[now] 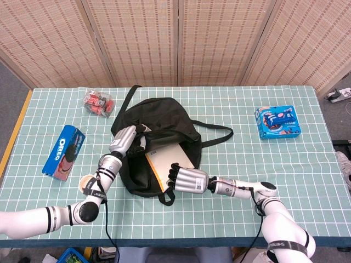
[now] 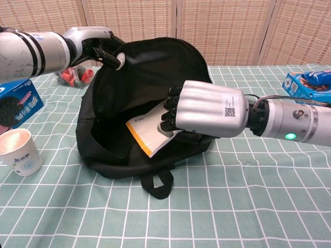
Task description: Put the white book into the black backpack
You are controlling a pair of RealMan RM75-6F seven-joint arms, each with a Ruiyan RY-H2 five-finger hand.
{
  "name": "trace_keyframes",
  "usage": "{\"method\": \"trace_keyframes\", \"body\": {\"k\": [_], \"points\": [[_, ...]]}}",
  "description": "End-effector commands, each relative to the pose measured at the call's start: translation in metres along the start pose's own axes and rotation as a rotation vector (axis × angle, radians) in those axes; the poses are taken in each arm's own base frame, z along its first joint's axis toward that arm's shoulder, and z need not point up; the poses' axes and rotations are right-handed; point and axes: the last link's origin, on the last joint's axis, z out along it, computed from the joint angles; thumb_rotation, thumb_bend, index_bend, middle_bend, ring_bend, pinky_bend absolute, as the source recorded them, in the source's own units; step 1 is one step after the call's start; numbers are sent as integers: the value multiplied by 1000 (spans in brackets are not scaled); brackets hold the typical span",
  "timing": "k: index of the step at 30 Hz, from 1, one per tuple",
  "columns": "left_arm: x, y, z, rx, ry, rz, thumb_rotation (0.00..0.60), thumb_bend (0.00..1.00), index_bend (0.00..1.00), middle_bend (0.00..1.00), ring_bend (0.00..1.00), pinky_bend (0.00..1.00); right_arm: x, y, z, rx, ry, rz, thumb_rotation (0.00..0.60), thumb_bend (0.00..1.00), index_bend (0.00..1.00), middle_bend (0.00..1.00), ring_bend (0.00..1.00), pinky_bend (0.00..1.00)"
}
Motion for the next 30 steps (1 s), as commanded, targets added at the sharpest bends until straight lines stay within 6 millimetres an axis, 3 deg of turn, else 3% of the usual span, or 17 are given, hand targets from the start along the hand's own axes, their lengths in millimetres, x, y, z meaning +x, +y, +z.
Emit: {"method": "trace_keyframes", "body": {"k": [1,11,30], "points": [[1,0,-1,0,1,-4,600,725,616,322,286,247,-5,3,6,-22,-27,-18,600,509,971,715,512,473],[7,-2,-3,10,7,-29,600,724,617,322,286,248,-19,3,16,-39,-112,-51,600,508,971,715,513,473],[19,-5,-8,18,14,-79,600,724,617,322,286,249,-39,22,19,-164,-251,-91,600,508,971,679,499,473]]}}
